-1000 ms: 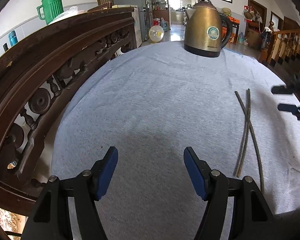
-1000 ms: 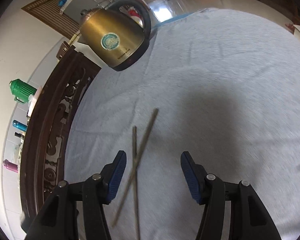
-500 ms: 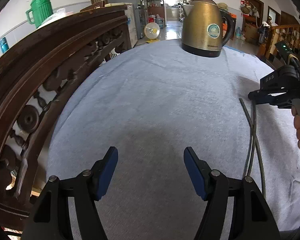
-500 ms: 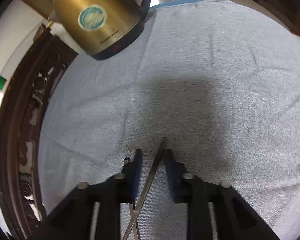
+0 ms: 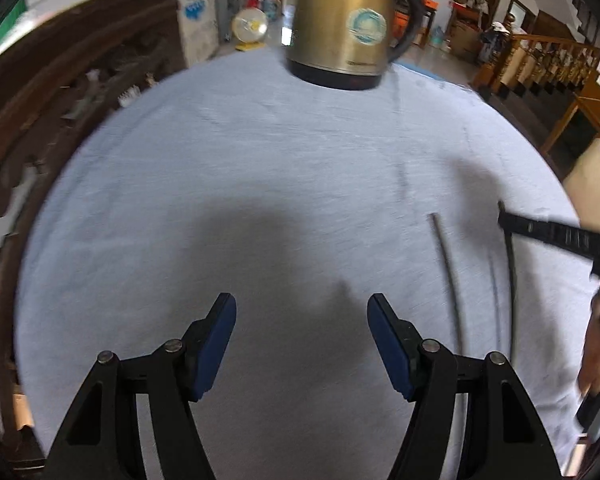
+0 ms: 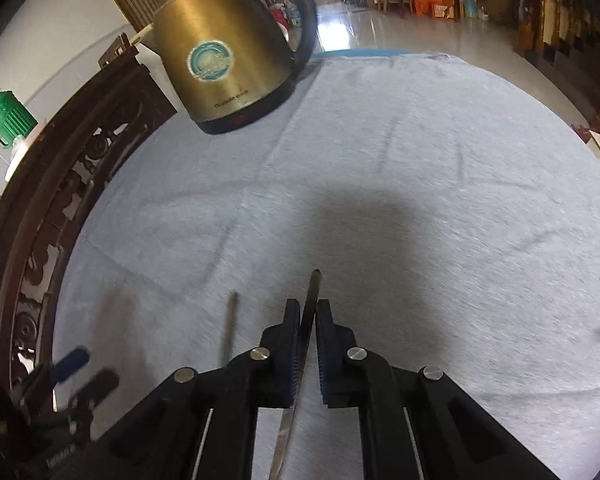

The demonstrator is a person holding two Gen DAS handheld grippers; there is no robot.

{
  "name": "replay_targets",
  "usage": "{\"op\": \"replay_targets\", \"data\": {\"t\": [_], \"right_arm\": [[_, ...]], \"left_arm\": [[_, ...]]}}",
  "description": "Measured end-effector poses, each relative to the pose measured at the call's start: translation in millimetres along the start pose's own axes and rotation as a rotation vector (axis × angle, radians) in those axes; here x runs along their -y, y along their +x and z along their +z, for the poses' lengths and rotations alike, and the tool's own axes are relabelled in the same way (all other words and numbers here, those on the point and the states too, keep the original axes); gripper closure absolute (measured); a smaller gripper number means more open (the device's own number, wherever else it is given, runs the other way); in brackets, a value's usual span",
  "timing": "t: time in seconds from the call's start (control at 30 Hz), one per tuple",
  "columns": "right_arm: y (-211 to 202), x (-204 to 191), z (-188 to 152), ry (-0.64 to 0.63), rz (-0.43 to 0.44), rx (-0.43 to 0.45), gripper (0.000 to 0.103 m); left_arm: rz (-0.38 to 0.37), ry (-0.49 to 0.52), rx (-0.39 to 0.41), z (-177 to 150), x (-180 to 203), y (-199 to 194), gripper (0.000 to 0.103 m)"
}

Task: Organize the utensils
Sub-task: 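Close the left tool on the other dark chopstick, then lift both held chopsticks and carry them over the mesh cup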

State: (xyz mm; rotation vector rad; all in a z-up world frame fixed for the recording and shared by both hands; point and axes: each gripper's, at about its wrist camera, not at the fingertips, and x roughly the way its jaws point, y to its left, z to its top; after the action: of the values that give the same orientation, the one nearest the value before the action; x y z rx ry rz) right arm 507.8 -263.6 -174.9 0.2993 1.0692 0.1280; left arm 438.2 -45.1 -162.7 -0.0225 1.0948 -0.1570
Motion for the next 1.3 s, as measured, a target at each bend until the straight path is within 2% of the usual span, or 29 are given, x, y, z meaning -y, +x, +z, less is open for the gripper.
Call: {"op": "replay_targets", "data": {"t": [0.17,0.3,0.4,0.6,0.67,0.73,0.77,0.8,0.97,1.1,1.17,1.3], "right_arm": [[-12.5,20.0,-15.9,-0.029,-0.045,-0.031,0.094],[-17.3,34.5,-26.7,-0.037,-0.058,-0.065,0.094],[-17.9,42.8,-33.0,-0.035,-0.07,-0.098,0.094],[-13.5,48.3,-33.3,-0.033,-0.084,-0.161,0.093],[-12.4,47.4,-31.9,-0.036,-0.09,-0.171,0.093],[-7.9,44.3,-27.6,-0.047,-0.101,-0.179,0.092],[-6.2,42.3,-25.8,-0.05,-0.106,-0.183,0.092],[-4.7,40.6,-25.1,-0.054,-0.111,-0.185,0.092],[1.7,28.6,-25.1,-0.089,-0.127,-0.169,0.094],[-9.2,35.0,-32.4,-0.063,-0.084,-0.133,0.095],[-24.7,33.3,-41.7,-0.06,-0.069,-0.103,0.095],[-61.0,36.1,-52.2,-0.048,-0.026,0.013,0.095]], "left_arm": [[-0.023,0.056,-0.041,18.3,39.5,23.1,0.034],[-0.074,0.104,-0.059,28.5,65.5,34.1,0.036],[-0.105,0.124,-0.097,35.8,78.2,48.3,0.049],[-0.116,0.145,-0.094,46.0,91.9,55.9,0.058],[-0.108,0.163,-0.082,46.4,96.2,56.8,0.068],[-0.069,0.192,-0.064,48.9,99.9,59.9,0.084],[-0.066,0.199,-0.06,50.2,100.7,61.0,0.087],[-0.07,0.204,-0.057,50.8,101.1,61.6,0.095],[-0.063,0.214,-0.046,49.9,96.5,60.8,0.097],[-0.063,0.177,-0.027,42.9,77.5,47.6,0.098],[-0.063,0.154,0.002,37.6,64.2,33.0,0.098],[-0.077,0.106,0.076,28.2,44.8,-6.7,0.098]]}}
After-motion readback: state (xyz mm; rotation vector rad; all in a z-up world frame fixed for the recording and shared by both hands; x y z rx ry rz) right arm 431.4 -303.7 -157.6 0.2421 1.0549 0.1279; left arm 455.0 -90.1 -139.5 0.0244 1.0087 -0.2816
